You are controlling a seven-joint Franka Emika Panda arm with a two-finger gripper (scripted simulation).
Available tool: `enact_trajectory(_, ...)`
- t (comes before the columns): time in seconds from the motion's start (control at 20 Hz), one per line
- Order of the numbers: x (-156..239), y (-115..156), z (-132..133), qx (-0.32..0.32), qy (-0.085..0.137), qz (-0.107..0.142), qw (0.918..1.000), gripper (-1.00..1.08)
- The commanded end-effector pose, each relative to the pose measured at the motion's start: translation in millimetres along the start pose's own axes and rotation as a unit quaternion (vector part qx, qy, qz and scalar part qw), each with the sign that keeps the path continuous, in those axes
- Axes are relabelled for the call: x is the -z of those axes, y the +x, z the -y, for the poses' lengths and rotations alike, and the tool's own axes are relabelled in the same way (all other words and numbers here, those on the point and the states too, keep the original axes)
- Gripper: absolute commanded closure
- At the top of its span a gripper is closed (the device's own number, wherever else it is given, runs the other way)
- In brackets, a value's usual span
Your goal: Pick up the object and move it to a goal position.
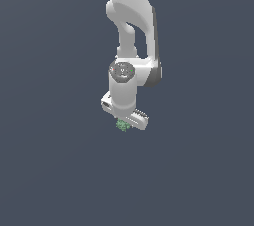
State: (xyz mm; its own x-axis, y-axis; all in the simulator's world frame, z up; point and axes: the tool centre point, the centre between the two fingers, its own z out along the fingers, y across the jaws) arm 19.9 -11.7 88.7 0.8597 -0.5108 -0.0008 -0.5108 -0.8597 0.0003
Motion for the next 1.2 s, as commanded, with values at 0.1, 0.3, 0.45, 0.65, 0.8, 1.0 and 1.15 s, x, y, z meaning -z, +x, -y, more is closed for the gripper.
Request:
enact_trajectory(0.1,32.5,-27.1,10.3,0.000,0.000,0.000,1.0000,1.08)
enact_trajectory(0.3,63.8,-52.8,20.0,0.000,0.000,0.000,1.0000,1.08)
enact_trajectory(0.45,84.7,-69.7,26.7,0.000,0.000,0.000,1.0000,1.08)
enact_trajectory(0.65,107.5,-87.5,34.2,0.000,0.000,-0.001,1.0000,1.08)
enact_trajectory(0.8,120.4,-97.3,38.6,0.000,0.000,-0.001,1.0000,1.08)
enact_trajectory(1.0,131.0,-105.2,42.5,0.000,0.000,-0.001,1.0000,1.08)
enact_trajectory(1.15,133.5,-107.0,43.4,0.000,0.000,-0.001,1.0000,1.08)
